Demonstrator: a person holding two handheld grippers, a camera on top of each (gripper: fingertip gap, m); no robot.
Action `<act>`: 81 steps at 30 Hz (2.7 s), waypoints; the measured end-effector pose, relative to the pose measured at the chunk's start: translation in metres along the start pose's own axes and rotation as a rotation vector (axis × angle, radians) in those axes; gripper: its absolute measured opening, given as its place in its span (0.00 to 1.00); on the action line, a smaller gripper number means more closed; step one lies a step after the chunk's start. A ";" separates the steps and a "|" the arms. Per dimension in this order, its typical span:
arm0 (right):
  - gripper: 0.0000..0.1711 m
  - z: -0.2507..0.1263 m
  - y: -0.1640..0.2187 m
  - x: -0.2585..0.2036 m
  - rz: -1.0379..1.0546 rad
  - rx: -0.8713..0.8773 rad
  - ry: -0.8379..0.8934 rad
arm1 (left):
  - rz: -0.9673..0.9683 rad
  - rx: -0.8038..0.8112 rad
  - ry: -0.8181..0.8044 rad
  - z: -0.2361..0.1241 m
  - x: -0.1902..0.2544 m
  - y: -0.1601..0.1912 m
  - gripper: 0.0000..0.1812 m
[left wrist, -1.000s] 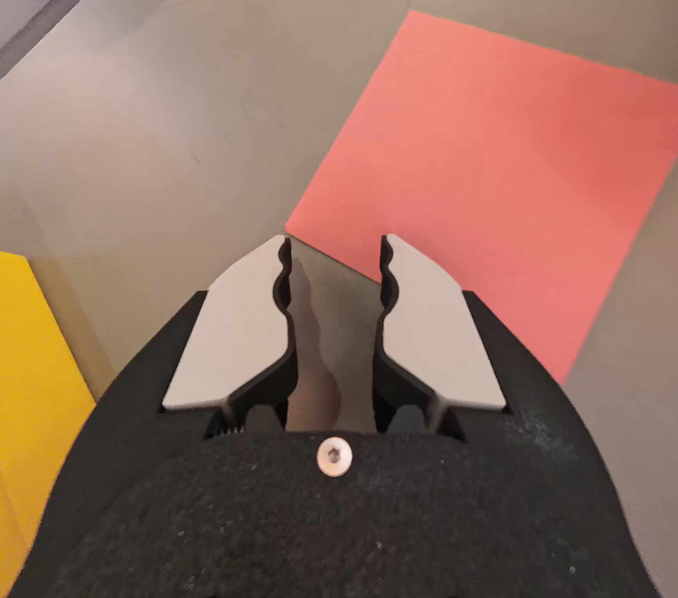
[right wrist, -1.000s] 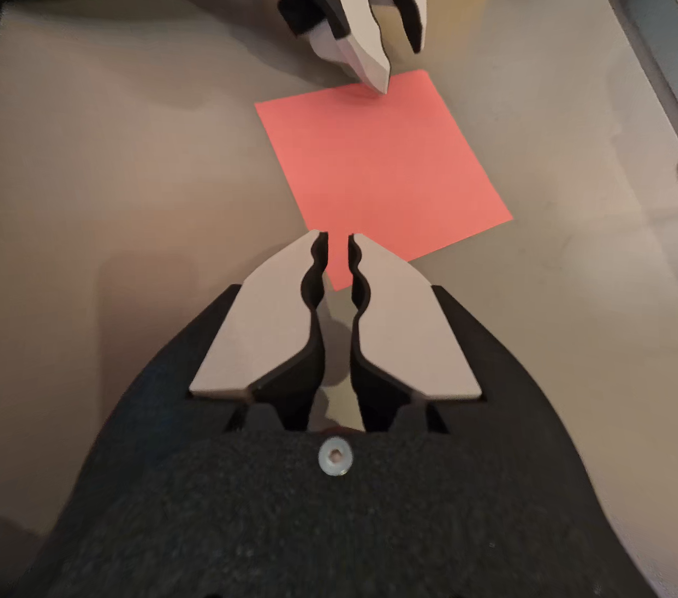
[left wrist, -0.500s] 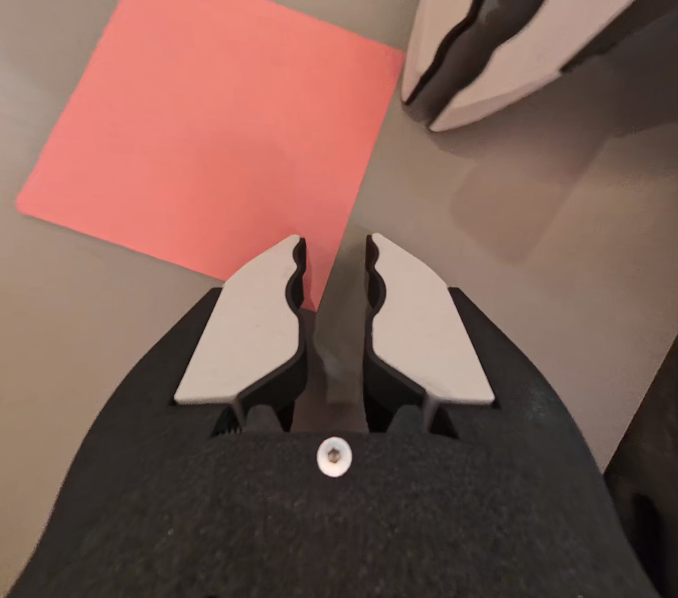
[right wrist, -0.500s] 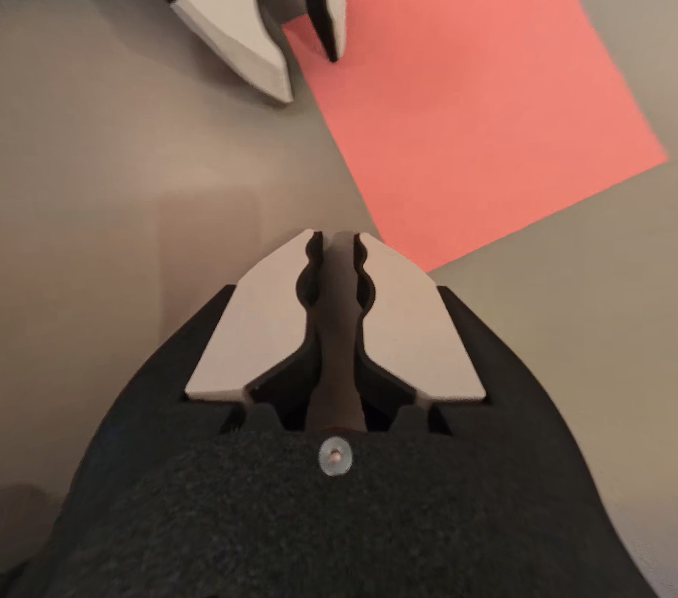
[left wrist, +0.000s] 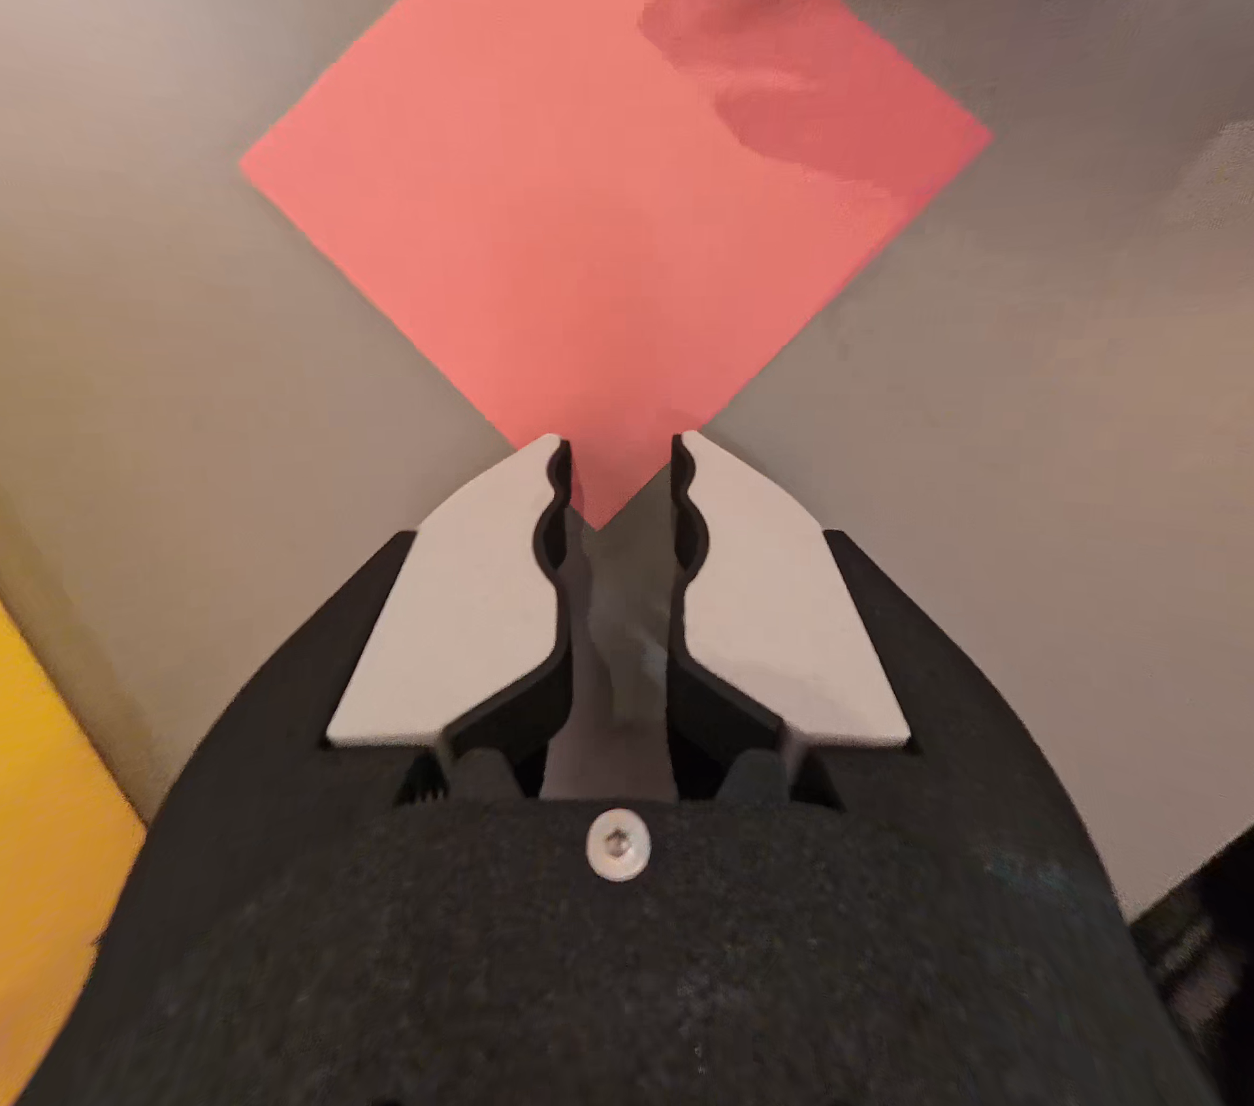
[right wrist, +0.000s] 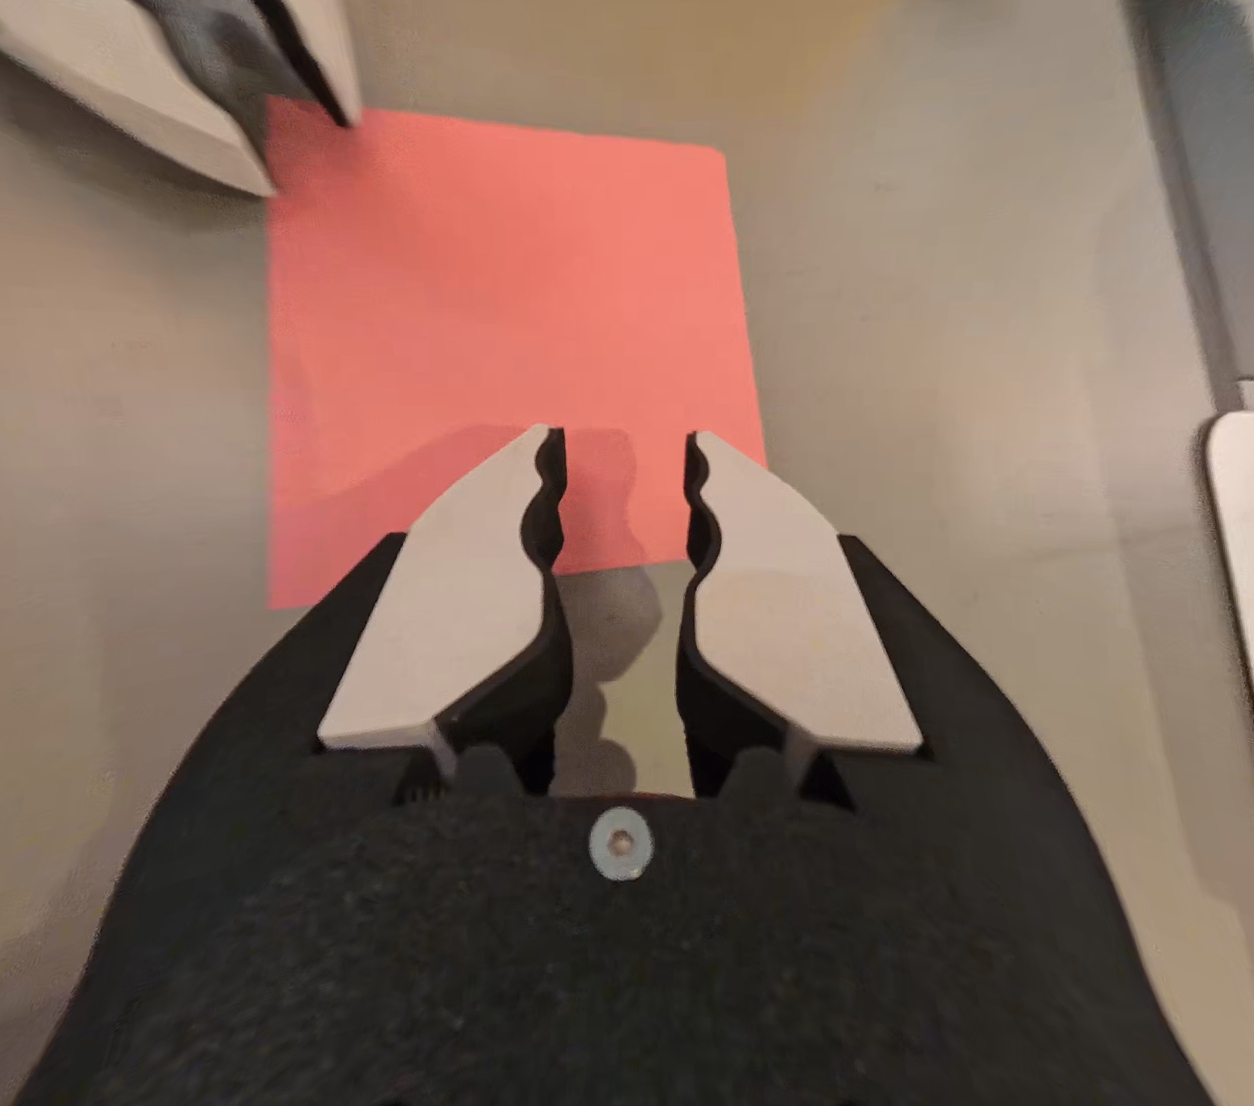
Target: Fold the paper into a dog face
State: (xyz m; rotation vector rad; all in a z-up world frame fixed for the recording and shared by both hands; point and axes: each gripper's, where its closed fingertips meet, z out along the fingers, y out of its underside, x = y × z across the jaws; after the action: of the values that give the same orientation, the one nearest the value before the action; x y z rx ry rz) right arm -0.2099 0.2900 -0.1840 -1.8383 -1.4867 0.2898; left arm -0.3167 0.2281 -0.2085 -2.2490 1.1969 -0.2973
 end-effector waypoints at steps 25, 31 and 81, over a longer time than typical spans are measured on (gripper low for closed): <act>0.41 -0.106 0.011 -0.072 0.741 0.110 0.379 | 0.043 0.171 -0.140 -0.019 0.088 -0.023 0.43; 0.42 -0.128 0.036 -0.058 0.623 0.152 0.316 | 0.126 0.064 0.056 -0.022 0.058 -0.009 0.42; 0.30 -0.077 -0.026 -0.077 0.847 0.267 -1.089 | -0.187 0.129 -0.072 0.006 0.070 -0.014 0.36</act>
State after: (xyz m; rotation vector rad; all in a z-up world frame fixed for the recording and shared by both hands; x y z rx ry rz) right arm -0.2075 0.1901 -0.1338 -2.0594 -1.0280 2.0288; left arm -0.2642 0.1790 -0.2105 -2.2419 0.9060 -0.3527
